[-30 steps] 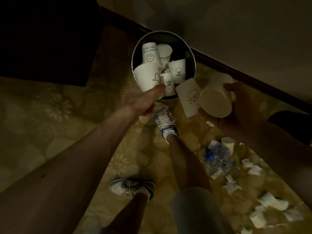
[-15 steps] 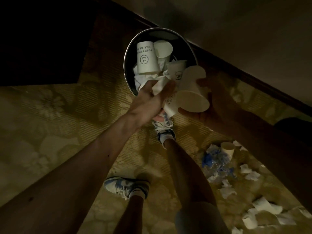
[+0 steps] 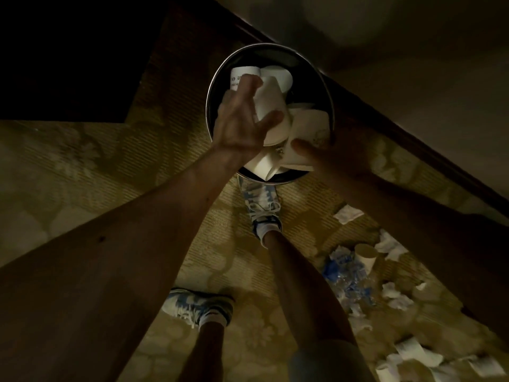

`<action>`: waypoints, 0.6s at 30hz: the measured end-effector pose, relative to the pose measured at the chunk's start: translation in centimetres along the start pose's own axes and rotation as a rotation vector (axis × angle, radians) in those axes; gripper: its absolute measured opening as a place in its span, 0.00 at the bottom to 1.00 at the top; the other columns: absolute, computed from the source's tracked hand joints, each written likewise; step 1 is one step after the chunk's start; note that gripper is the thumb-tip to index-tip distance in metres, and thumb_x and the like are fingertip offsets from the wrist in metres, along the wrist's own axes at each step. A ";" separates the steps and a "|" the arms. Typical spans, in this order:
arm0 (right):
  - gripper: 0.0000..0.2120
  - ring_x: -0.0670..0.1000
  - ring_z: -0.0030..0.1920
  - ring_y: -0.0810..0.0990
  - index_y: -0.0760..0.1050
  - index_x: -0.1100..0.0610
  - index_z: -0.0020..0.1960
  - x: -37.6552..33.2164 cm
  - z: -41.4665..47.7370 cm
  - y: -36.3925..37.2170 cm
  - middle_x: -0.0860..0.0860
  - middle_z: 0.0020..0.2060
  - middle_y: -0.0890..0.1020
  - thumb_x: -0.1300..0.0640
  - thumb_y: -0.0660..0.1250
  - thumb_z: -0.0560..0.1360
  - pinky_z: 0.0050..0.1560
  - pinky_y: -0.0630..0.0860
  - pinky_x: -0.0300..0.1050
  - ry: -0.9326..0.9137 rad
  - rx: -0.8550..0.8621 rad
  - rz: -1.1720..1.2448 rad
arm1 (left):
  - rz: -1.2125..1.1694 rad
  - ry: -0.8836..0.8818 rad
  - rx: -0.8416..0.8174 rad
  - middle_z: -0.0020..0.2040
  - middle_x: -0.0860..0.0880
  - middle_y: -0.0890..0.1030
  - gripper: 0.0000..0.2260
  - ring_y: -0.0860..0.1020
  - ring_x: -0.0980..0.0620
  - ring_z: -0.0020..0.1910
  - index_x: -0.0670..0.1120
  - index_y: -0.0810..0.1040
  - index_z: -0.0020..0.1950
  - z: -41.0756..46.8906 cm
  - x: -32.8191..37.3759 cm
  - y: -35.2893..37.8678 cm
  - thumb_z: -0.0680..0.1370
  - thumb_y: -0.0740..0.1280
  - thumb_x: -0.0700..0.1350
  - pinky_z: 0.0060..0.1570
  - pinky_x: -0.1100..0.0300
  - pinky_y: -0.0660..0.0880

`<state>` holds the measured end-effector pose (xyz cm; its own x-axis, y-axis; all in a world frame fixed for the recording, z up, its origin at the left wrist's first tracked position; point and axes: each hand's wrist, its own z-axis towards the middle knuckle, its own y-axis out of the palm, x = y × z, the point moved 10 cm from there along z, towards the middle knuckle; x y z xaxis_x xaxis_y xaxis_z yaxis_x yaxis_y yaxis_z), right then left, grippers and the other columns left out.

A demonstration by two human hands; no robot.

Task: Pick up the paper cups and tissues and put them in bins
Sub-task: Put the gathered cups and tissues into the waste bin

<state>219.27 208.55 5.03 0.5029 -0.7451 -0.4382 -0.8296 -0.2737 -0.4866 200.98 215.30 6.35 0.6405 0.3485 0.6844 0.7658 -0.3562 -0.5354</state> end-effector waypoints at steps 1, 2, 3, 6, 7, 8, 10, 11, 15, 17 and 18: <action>0.43 0.55 0.69 0.70 0.57 0.58 0.77 0.1 0.0 -0.1 0.55 0.72 0.67 0.46 0.74 0.71 0.63 0.70 0.47 -0.022 0.032 -0.001 | -0.003 0.002 -0.009 0.65 0.43 0.71 0.27 0.71 0.48 0.60 0.46 0.67 0.70 0.1 -0.3 0.2 0.75 0.71 0.53 0.48 0.61 0.73; 0.45 0.55 0.70 0.68 0.53 0.58 0.78 0.1 0.1 -0.2 0.55 0.73 0.65 0.46 0.74 0.71 0.62 0.68 0.45 -0.034 0.066 -0.025 | -0.011 0.009 -0.020 0.65 0.42 0.71 0.28 0.71 0.47 0.61 0.47 0.66 0.71 0.2 -0.4 0.4 0.75 0.71 0.54 0.49 0.59 0.74; 0.46 0.56 0.70 0.67 0.51 0.59 0.78 0.0 0.2 -0.5 0.55 0.73 0.64 0.45 0.74 0.71 0.60 0.66 0.43 -0.041 0.099 -0.066 | -0.012 0.024 -0.042 0.66 0.41 0.70 0.30 0.71 0.46 0.63 0.46 0.65 0.72 0.2 -0.3 0.6 0.75 0.70 0.56 0.53 0.54 0.76; 0.45 0.57 0.70 0.67 0.54 0.60 0.77 -0.3 0.5 -1.0 0.57 0.73 0.65 0.39 0.71 0.71 0.66 0.68 0.49 -0.055 0.146 -0.209 | -0.039 0.085 -0.094 0.71 0.42 0.69 0.41 0.72 0.46 0.66 0.41 0.57 0.77 -0.7 0.4 0.5 0.72 0.69 0.58 0.61 0.48 0.75; 0.44 0.57 0.71 0.67 0.57 0.60 0.77 -0.6 0.5 -1.0 0.57 0.73 0.66 0.36 0.68 0.72 0.67 0.68 0.51 -0.070 0.143 -0.264 | -0.049 0.094 -0.077 0.73 0.42 0.68 0.44 0.72 0.48 0.66 0.40 0.53 0.78 -1.1 0.5 0.1 0.73 0.71 0.58 0.61 0.50 0.74; 0.42 0.57 0.71 0.67 0.59 0.59 0.76 -0.8 0.3 -1.1 0.57 0.73 0.66 0.34 0.65 0.73 0.66 0.68 0.50 -0.080 0.139 -0.300 | -0.044 0.087 -0.052 0.74 0.42 0.67 0.44 0.72 0.49 0.66 0.41 0.51 0.79 -1.5 0.3 -0.4 0.73 0.72 0.56 0.61 0.51 0.74; 0.39 0.57 0.69 0.70 0.64 0.59 0.74 -0.9 -0.4 -1.1 0.57 0.71 0.69 0.32 0.59 0.75 0.60 0.66 0.44 -0.081 0.131 -0.324 | -0.023 -0.002 0.006 0.73 0.44 0.69 0.39 0.73 0.48 0.65 0.48 0.54 0.79 -2.7 -0.6 -2.0 0.75 0.72 0.51 0.58 0.53 0.75; 0.36 0.57 0.67 0.71 0.66 0.60 0.73 -1.0 -1.3 -1.1 0.58 0.69 0.71 0.33 0.58 0.76 0.56 0.66 0.44 -0.087 0.126 -0.351 | -0.012 -0.062 0.032 0.69 0.46 0.72 0.33 0.75 0.48 0.63 0.51 0.60 0.77 -3.7 -1.3 -3.0 0.76 0.71 0.50 0.54 0.56 0.76; 0.13 0.51 0.56 0.77 0.75 0.53 0.55 -3.4 -8.0 -0.5 0.50 0.54 0.79 0.47 0.67 0.76 0.51 0.67 0.41 -0.216 0.066 -0.265 | 0.098 -0.033 0.102 0.42 0.50 0.79 0.06 0.79 0.50 0.43 0.49 0.76 0.45 -10.1 0.5 -9.0 0.78 0.66 0.51 0.38 0.57 0.76; 0.07 0.40 0.42 0.77 0.71 0.45 0.43 -6.1 -14.2 0.0 0.42 0.40 0.78 0.50 0.70 0.73 0.44 0.70 0.41 -0.333 0.031 -0.161 | 0.188 0.037 0.075 0.38 0.49 0.78 0.10 0.78 0.48 0.41 0.50 0.73 0.39 -15.3 3.2 -13.0 0.78 0.65 0.51 0.43 0.51 0.77; 0.08 0.39 0.36 0.76 0.70 0.44 0.40 -7.8 -18.0 0.0 0.42 0.34 0.77 0.50 0.70 0.72 0.40 0.71 0.41 -0.405 0.034 -0.116 | 0.248 0.079 0.062 0.38 0.49 0.78 0.10 0.78 0.48 0.41 0.50 0.73 0.38 -18.2 4.8 -15.4 0.78 0.65 0.52 0.44 0.50 0.77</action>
<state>210.96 203.37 22.06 0.6530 -0.4092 -0.6373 -0.7567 -0.3161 -0.5722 191.25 206.63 26.91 0.8046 0.1875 0.5634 0.5894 -0.3675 -0.7194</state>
